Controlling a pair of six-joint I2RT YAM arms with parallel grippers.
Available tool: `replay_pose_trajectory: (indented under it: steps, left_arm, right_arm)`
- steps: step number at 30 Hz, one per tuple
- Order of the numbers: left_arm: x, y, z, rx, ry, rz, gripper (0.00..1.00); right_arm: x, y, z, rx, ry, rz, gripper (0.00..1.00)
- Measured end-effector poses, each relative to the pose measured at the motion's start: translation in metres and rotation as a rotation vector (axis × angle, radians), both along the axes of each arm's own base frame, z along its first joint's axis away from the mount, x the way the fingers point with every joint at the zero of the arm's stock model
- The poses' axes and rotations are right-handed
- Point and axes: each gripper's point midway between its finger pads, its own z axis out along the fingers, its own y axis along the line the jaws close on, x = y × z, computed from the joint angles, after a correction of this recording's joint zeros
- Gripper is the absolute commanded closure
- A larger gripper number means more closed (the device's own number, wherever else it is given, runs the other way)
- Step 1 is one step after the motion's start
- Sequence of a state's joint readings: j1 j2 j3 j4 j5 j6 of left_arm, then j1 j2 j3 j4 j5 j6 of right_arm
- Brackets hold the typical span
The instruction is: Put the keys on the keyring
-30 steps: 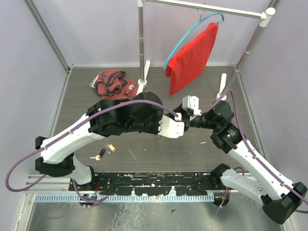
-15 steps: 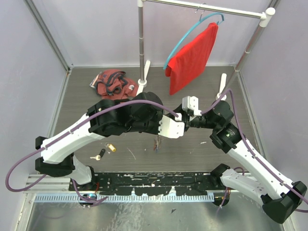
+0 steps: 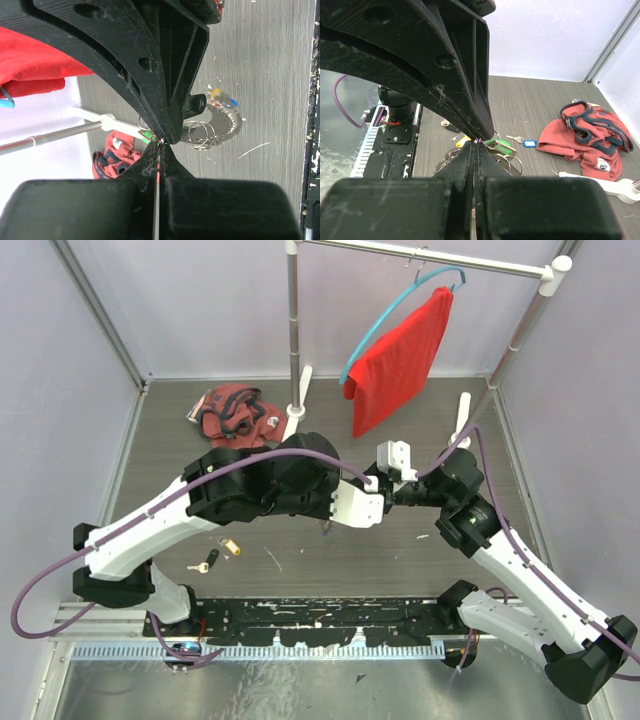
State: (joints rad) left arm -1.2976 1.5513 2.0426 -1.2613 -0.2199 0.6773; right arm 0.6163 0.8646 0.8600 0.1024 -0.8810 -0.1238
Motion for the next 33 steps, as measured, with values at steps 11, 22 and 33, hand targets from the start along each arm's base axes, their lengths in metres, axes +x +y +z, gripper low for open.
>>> replay_pose_trajectory:
  steps: [11,22,33]
  left_arm:
    - [-0.003,0.019,0.018,-0.206,-0.050,0.031,0.43]
    - [-0.011,0.043,0.069,-0.626,-0.089,0.066,0.44]
    - [-0.019,0.016,0.070,-0.692,-0.074,-0.024,0.56]
  right_arm:
    - [0.001,-0.005,0.007,-0.041,-0.058,-0.012,0.99]
    - [-0.012,-0.016,0.036,-0.062,-0.177,0.069,0.99]
    - [-0.038,-0.015,0.052,-0.042,-0.228,0.219,0.99]
